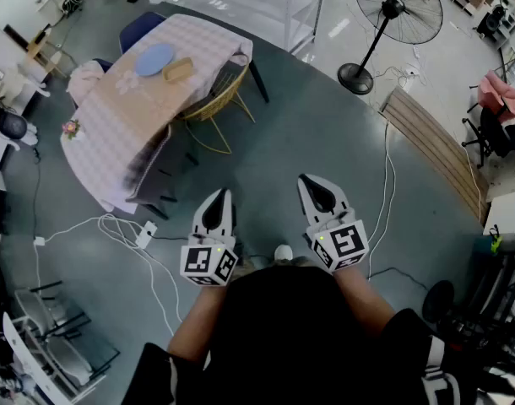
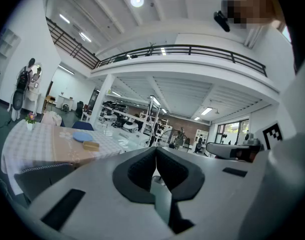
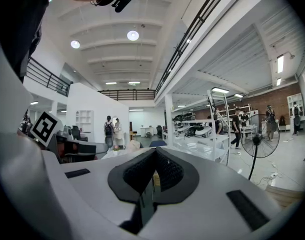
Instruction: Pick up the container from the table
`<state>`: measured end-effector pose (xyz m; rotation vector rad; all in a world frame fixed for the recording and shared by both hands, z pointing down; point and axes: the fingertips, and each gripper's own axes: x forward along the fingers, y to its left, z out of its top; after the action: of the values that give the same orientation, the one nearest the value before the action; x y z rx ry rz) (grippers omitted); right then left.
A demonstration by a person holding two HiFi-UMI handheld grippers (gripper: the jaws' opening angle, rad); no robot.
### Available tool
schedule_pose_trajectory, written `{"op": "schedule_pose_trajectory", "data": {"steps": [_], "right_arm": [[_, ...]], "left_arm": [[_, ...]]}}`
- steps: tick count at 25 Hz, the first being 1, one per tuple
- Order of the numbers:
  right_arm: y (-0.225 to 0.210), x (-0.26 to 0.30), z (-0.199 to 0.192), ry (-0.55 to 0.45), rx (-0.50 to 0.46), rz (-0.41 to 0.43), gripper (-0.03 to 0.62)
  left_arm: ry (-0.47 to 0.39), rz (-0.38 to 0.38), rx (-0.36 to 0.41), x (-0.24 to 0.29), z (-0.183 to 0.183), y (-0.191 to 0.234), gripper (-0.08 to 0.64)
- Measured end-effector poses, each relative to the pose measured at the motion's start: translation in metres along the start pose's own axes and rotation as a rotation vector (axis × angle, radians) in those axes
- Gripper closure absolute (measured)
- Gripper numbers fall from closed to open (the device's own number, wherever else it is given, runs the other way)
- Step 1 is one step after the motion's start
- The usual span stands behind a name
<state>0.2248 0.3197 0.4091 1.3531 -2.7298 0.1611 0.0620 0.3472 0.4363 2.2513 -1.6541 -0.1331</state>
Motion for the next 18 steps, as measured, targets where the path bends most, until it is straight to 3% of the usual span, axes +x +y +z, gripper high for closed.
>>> {"op": "schedule_pose_trajectory", "data": {"steps": [8, 13, 14, 16, 18], "right_arm": [[-0.016, -0.014, -0.002, -0.015, 0.006, -0.040, 0.594], [-0.024, -0.021, -0.014, 0.004, 0.035, -0.018, 0.586], [-0.024, -0.023, -0.017, 0.022, 0.035, -0.013, 0.555], [-0.025, -0.026, -0.025, 0.057, 0.029, -0.004, 0.448], [-0.029, -0.031, -0.029, 0.069, 0.032, -0.007, 0.422]], "left_arm": [[-0.025, 0.000, 0.034, -0.006, 0.001, -0.009, 0.554], [-0.015, -0.006, 0.041, -0.002, -0.006, -0.015, 0.552], [-0.019, -0.006, 0.033, -0.002, -0.007, -0.016, 0.548], [-0.023, 0.002, 0.018, -0.001, -0.007, -0.016, 0.468], [-0.020, 0.014, 0.014, 0.001, -0.009, -0.015, 0.423]]}}
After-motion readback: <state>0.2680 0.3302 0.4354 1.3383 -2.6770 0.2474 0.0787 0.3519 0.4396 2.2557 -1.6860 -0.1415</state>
